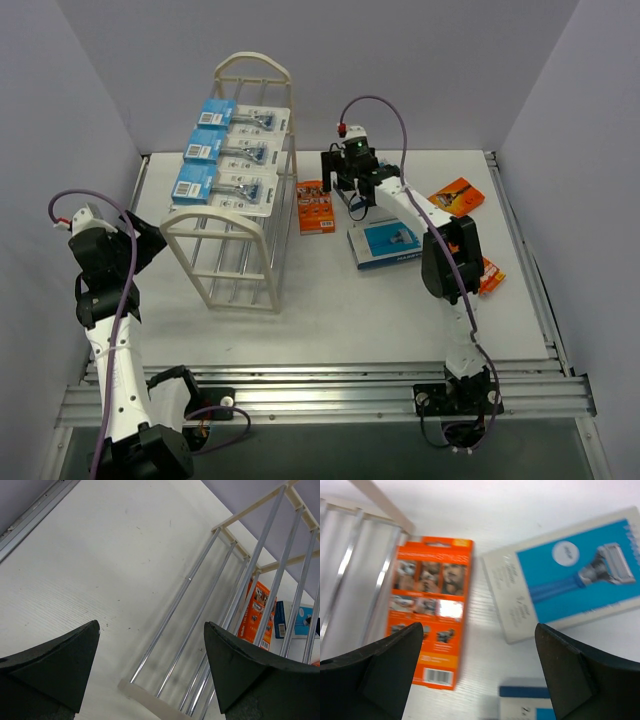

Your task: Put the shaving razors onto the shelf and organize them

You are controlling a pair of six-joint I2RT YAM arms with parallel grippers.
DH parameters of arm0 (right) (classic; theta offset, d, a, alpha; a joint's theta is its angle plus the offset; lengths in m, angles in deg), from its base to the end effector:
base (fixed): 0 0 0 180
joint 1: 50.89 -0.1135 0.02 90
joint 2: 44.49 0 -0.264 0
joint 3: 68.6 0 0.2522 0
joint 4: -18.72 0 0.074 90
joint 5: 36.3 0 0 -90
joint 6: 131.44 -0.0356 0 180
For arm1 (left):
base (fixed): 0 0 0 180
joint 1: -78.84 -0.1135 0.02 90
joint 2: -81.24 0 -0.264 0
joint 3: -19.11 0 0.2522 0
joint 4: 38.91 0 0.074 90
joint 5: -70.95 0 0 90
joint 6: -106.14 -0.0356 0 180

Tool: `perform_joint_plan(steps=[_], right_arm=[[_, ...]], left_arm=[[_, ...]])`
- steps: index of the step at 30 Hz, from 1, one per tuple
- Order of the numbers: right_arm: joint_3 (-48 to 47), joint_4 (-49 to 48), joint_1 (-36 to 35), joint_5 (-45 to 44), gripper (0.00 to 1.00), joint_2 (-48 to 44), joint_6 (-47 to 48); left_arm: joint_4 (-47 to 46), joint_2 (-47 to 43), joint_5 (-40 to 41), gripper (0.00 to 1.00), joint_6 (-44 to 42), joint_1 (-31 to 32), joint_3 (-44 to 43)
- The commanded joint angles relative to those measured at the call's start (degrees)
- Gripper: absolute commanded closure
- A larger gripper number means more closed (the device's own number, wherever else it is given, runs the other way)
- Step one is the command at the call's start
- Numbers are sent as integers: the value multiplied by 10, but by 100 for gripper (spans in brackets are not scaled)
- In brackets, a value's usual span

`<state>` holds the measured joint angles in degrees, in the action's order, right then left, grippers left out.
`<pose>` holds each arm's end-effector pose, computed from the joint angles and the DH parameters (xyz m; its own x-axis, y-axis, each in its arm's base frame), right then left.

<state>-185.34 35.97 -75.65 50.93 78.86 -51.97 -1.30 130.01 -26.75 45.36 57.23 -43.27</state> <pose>0.4692 0.2145 0.2607 -0.4302 0.0026 -0.9027 -0.3047 0.9409 0.1479 0.1793 0.0659 0.3269 -0.2074 -0.6025 -0.7707 -0.4038 0.7703 -0.4935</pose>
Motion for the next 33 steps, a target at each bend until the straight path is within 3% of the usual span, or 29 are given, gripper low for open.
perform_joint_plan(steps=[1, 13, 18, 26, 33], right_arm=[[-44, 19, -25, 19, 10, 47, -23], [-111, 15, -57, 18, 4, 141, -61], [-106, 37, -71, -29, 3, 158, -48], [-15, 9, -71, -18, 5, 138, -55], [69, -14, -73, 10, 16, 94, -52]], left_arm=[[-4, -3, 3, 6, -11, -5, -17], [-6, -3, -2, 6, -9, -5, -14], [-7, -3, -9, 6, -9, -4, -13], [-10, -5, -15, 6, -7, -5, -11], [-10, -7, -13, 6, -6, -4, -9]])
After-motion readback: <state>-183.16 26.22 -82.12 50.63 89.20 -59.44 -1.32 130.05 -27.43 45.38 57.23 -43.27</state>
